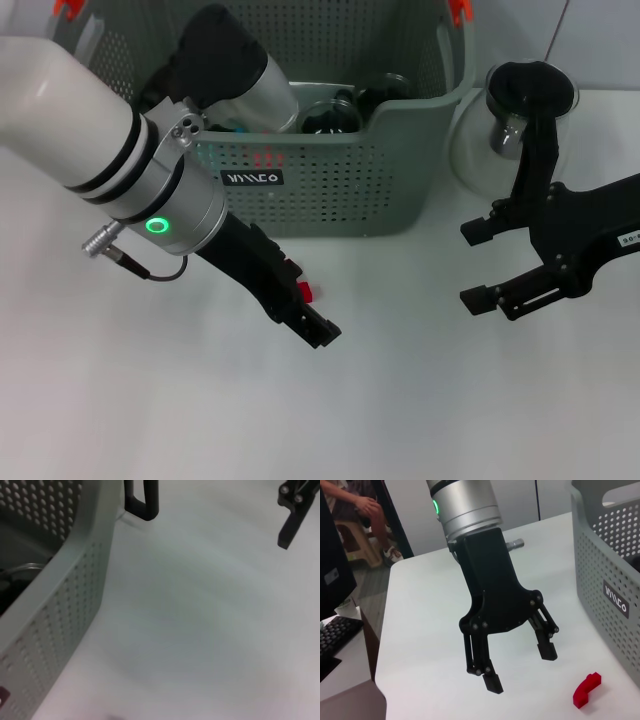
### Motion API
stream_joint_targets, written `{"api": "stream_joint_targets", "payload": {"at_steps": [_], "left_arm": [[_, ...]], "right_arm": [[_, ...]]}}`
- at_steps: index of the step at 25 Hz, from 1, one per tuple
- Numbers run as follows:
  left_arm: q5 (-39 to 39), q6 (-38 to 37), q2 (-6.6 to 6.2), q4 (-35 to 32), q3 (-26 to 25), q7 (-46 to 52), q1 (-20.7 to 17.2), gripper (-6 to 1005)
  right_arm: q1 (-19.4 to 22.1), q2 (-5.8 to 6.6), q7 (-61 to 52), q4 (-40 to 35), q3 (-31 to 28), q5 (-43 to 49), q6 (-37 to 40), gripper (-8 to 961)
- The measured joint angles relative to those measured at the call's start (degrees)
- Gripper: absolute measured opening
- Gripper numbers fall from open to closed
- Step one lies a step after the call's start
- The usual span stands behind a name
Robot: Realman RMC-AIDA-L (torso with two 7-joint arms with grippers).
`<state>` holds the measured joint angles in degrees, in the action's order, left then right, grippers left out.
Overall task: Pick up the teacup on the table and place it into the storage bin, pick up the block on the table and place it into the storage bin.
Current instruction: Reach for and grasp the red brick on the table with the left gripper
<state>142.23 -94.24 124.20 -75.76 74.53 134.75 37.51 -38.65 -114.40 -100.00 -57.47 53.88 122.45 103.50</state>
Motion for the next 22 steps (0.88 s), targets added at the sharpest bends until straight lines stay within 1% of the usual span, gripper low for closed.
{"api": "stream_joint_targets", "payload": {"at_steps": [22], "left_arm": [[0.16, 0.9, -0.01, 1.33, -0.11, 0.01, 0.19, 938]], "right_arm": [[-0.29, -0.04, -0.02, 0.69, -0.01, 0.25, -0.06, 927]]}}
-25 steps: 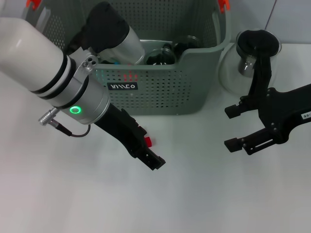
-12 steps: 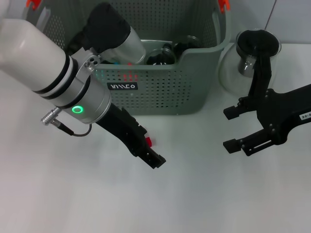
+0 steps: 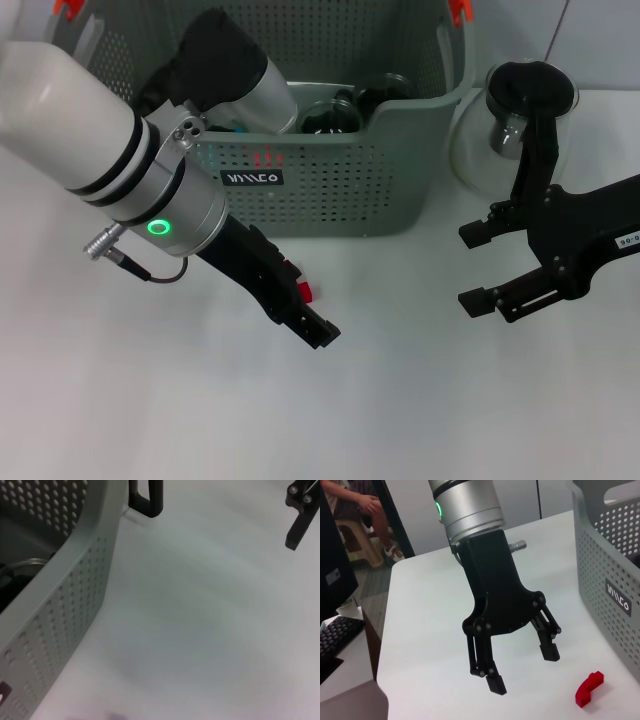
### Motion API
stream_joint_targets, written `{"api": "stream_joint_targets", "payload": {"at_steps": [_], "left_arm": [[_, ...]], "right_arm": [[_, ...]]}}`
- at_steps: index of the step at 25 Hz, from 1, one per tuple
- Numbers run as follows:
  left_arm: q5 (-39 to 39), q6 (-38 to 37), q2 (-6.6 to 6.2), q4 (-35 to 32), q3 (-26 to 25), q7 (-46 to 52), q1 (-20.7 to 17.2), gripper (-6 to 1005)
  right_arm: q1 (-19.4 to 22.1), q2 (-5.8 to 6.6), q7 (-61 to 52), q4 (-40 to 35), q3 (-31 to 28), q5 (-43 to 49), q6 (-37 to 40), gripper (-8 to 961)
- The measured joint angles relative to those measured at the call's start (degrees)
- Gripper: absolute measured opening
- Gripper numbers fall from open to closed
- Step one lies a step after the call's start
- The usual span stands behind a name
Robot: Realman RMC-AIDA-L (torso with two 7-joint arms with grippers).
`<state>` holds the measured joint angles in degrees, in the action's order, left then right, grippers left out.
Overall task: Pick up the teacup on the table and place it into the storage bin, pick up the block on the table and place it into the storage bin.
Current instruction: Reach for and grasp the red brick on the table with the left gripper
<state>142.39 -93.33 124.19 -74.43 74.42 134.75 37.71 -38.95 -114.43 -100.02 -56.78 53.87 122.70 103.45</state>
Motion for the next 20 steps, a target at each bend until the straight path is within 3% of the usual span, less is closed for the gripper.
{"api": "stream_joint_targets", "payload": {"at_steps": [20], "left_arm": [[0.09, 0.0, 0.0, 0.08, -0.16, 0.16, 0.0, 928]], "right_arm": [[-0.08, 0.09, 0.05, 0.1, 0.0, 0.08, 0.18, 926]]}}
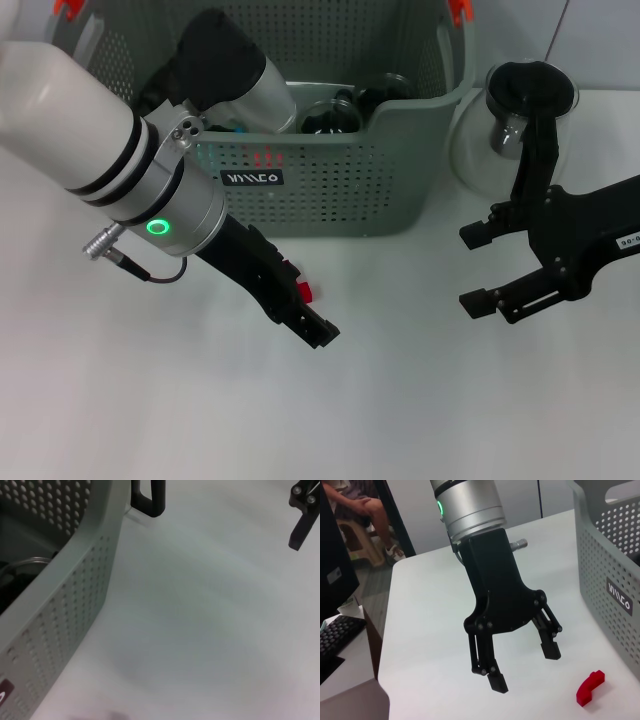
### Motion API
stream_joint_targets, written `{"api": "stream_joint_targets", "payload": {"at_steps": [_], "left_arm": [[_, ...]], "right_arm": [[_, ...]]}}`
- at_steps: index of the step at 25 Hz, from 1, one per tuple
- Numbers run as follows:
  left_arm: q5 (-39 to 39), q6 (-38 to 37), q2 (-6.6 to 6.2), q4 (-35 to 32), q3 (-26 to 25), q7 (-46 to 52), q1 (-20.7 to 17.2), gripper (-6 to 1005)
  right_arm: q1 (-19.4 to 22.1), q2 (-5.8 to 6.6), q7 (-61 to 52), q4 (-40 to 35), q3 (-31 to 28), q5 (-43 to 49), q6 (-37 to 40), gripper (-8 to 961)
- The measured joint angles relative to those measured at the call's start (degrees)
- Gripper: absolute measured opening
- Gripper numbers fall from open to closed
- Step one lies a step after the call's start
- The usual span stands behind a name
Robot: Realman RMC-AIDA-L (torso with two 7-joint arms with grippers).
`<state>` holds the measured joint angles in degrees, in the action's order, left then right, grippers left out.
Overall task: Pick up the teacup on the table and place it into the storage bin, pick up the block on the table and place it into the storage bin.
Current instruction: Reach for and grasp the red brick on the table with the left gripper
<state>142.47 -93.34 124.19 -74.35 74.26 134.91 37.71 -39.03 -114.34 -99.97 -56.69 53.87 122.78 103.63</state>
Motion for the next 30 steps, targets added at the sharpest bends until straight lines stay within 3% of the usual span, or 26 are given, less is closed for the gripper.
{"api": "stream_joint_targets", "payload": {"at_steps": [30], "left_arm": [[1.13, 0.09, -0.14, -0.01, -0.2, 0.0, 0.61, 912]], "right_arm": [[-0.26, 0.09, -0.29, 0.07, 0.1, 0.0, 0.01, 927]]}}
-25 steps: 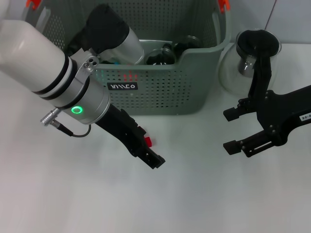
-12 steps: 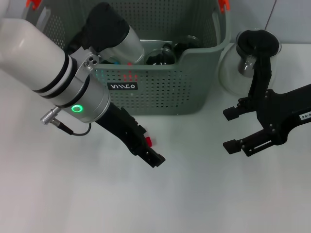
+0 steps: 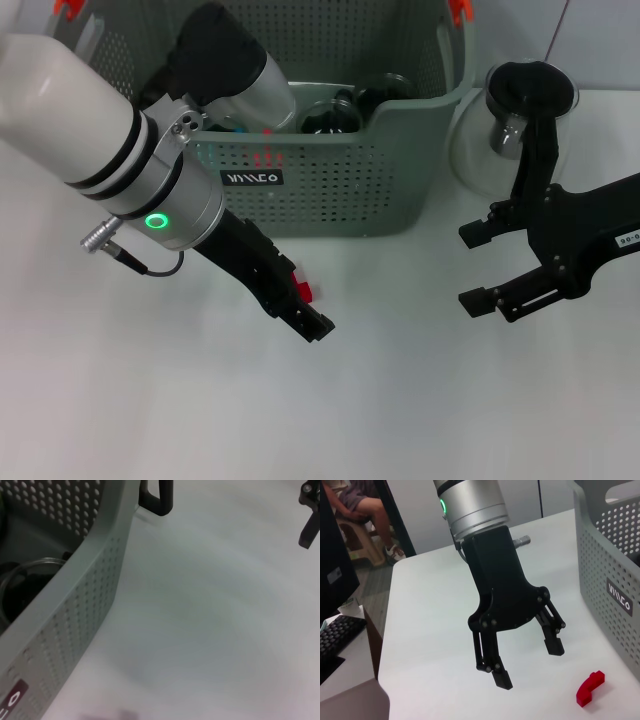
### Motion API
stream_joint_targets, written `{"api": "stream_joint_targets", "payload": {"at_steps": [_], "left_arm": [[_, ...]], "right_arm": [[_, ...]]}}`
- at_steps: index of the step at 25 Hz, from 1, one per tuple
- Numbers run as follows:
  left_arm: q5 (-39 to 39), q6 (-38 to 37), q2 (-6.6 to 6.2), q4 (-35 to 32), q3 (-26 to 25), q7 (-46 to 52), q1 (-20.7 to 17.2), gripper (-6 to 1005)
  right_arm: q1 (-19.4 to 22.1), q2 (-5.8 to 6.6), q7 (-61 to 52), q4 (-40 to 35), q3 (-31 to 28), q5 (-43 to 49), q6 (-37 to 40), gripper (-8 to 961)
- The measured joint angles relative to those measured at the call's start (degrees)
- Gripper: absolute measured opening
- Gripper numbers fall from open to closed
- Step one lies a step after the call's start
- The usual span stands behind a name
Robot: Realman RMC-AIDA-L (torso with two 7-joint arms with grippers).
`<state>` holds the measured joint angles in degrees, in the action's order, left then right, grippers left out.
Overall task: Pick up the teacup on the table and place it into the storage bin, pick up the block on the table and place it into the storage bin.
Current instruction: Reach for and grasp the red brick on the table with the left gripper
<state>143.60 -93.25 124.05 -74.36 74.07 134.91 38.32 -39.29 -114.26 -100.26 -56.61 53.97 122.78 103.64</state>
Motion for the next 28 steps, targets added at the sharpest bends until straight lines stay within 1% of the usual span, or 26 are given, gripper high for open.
{"api": "stream_joint_targets", "payload": {"at_steps": [13, 20, 28], "left_arm": [[0.01, 0.56, 0.14, 0.09, -0.04, 0.0, 0.0, 905], [0.01, 2.42, -0.06, 2.45, -0.37, -0.28, 0.56, 902], [0.01, 2.48, -0.04, 2.82, -0.24, -0.33, 0.75, 897]], "right_arm": [[-0.11, -0.01, 0.13, 0.02, -0.09, 0.0, -0.02, 927], [-0.57, -0.16, 0.4, 0.9, -0.08, 0.0, -1.21, 927], [-0.6, -0.14, 0.42, 0.98, -0.1, 0.0, -1.13, 926]]}}
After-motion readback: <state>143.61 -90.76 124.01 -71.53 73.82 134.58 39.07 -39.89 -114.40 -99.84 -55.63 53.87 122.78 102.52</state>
